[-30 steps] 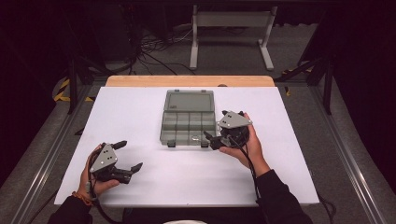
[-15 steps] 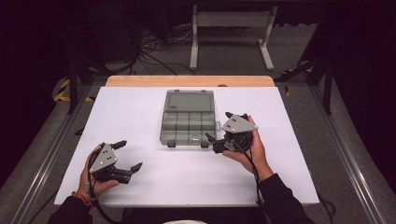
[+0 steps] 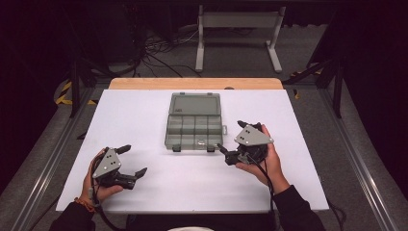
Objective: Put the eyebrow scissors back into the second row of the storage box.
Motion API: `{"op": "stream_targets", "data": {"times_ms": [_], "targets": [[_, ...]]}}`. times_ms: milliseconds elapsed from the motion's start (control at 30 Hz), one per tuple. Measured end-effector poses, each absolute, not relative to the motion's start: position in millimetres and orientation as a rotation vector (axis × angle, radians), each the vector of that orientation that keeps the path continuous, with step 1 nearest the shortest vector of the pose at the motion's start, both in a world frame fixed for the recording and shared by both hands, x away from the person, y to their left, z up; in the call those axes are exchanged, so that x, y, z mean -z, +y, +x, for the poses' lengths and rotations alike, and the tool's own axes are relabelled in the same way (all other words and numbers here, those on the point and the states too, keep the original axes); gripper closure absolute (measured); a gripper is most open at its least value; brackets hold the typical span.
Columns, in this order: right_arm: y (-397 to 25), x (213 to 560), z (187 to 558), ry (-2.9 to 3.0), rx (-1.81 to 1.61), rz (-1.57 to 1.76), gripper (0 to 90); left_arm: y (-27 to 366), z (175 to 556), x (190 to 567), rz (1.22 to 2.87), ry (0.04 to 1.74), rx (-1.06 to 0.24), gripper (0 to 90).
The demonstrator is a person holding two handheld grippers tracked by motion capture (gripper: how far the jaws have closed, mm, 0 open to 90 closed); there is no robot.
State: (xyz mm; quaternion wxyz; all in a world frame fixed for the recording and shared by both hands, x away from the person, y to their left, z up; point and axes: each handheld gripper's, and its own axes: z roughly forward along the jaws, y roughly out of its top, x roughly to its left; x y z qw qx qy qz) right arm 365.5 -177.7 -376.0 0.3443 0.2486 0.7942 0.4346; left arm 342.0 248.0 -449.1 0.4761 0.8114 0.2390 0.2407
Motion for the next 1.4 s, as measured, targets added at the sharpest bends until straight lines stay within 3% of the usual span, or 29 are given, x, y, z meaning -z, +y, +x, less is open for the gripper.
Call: {"op": "stream_targets", "data": {"times_ms": [1400], "targets": [[-234, 426, 333, 2.021, -1.114, 0.690, 5.7, 247, 341, 451, 1.991, 0.577, -0.586, 5.1]]}}
